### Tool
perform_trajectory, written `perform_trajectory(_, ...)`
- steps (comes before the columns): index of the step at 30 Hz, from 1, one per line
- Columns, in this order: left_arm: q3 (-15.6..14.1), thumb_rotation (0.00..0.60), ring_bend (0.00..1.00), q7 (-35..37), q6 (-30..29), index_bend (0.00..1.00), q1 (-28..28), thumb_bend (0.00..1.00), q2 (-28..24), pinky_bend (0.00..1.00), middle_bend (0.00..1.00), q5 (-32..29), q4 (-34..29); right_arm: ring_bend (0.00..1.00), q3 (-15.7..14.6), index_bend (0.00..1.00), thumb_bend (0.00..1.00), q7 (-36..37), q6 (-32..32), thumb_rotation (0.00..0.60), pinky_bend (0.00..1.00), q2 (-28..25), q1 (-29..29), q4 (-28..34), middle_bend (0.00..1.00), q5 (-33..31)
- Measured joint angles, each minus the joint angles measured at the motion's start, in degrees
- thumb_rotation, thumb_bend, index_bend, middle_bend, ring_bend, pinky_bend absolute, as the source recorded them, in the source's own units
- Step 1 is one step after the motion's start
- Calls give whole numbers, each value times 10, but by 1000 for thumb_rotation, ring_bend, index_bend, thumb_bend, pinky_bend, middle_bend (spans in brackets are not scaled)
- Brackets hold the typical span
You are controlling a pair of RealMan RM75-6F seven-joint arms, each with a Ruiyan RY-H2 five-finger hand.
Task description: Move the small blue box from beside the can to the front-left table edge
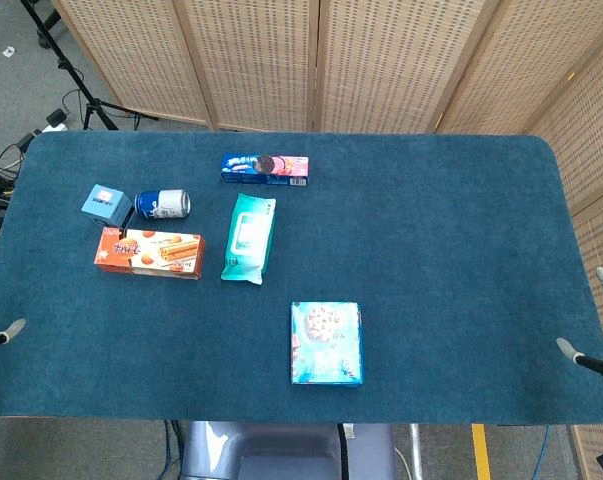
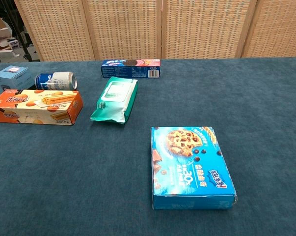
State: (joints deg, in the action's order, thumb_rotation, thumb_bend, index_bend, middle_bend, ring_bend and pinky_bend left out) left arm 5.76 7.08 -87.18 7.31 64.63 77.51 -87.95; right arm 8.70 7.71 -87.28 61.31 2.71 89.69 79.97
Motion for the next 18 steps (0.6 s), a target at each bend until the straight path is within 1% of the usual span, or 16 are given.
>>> perform_trajectory(8,2,600,0,0,18,0,4,0,-5,0,0,3,-1,0,2,0,0,11,3,600,0,-3,-1,-1,0,-3)
perform_trajectory(11,9,600,0,0,32,0,14,0,-6,0,0,1,5,0,2,0,0,14,7,600,0,-2,1,-2,0,-4)
perform_trajectory(14,16,600,0,-2,61,0,33,0,-6,0,0,-3,16,0,3,0,0,12,10,600,0,-1,3,-4,0,-6)
perform_trajectory(17,27,600,0,-6,109,0,65,0,-4,0,0,-9,42,0,5,0,0,10,14,600,0,2,4,-5,0,-11)
perform_trajectory(18,33,600,0,-8,130,0,82,0,-1,0,0,-11,59,0,6,0,0,8,15,600,0,2,5,-6,0,-14)
